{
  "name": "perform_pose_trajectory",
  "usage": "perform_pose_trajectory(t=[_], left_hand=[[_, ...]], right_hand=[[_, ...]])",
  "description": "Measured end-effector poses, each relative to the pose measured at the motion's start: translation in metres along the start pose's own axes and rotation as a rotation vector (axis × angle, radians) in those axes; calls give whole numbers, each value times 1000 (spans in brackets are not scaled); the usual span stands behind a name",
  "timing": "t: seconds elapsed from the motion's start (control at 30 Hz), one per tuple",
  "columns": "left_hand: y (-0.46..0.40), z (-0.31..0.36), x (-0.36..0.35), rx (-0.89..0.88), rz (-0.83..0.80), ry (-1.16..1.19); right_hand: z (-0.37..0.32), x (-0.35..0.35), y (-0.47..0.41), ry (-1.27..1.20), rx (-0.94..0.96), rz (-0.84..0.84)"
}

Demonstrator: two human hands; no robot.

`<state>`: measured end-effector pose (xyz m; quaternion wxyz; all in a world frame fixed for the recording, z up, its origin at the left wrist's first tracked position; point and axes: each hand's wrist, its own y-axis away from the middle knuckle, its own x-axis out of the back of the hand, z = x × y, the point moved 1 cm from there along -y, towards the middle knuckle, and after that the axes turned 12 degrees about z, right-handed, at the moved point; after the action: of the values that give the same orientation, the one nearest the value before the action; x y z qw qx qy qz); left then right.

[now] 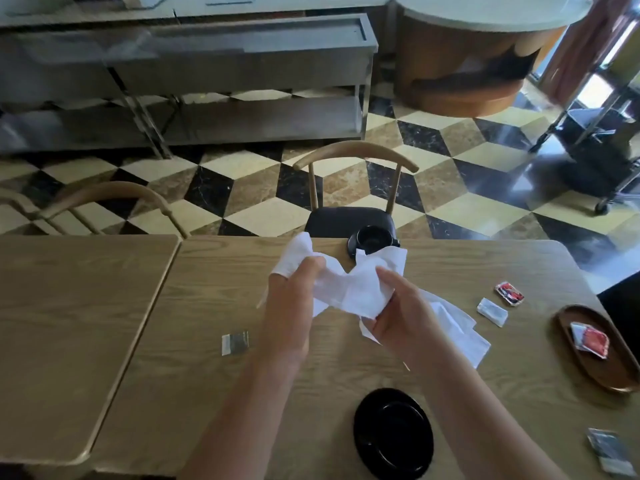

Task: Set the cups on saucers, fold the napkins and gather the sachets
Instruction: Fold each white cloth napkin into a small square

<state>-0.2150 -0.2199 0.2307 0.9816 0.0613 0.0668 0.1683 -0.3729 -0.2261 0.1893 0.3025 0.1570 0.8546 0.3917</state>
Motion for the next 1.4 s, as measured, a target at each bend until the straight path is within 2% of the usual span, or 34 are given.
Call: perform_pose_trajectory(t=[0.07,0.13,0.2,0.27,0.33,0.4,0.5,0.63,0.77,1.0,1.07,1.13,1.17,1.2,1.27,1.3,1.4], left_hand=[[0,12,36,-32,-15,55],[-3,19,80,24,-7,132],[-7,19,124,119,54,193],[-8,21,171,189,151,268],[-6,26,211,211,208,328],[-4,35,239,180,197,338],[-5,48,271,113,196,250],[-10,58,289,31,203,110],[-14,56,296,91,207,79],[-43,49,313,202,279,183],[-48,44,315,243,312,232],[-51,38,317,275,350,297],[-51,35,317,296,370,333],[-51,32,316,316,389,363],[-48,23,313,369,413,393],[-45,18,310,395,408,400],[-30,0,304,455,346,418]], right_hand=[[17,-17,9,-45,-3,-16],[41,-38,24,-162,28,-32],[67,-57,39,-298,51,-48],[96,-80,54,-298,59,-31],[122,-101,68,-210,91,20],[143,-113,74,-150,156,62],[170,-124,75,-63,261,93],[189,-130,67,29,368,254],[193,-135,61,136,384,329],[188,-140,59,801,276,220],[185,-124,59,694,287,204],[185,-101,55,391,393,211],[189,-91,52,194,354,208],[197,-84,50,-28,250,138],[226,-83,45,-409,-6,113],[242,-88,45,-447,-137,101],[282,-108,46,-233,-334,-42]])
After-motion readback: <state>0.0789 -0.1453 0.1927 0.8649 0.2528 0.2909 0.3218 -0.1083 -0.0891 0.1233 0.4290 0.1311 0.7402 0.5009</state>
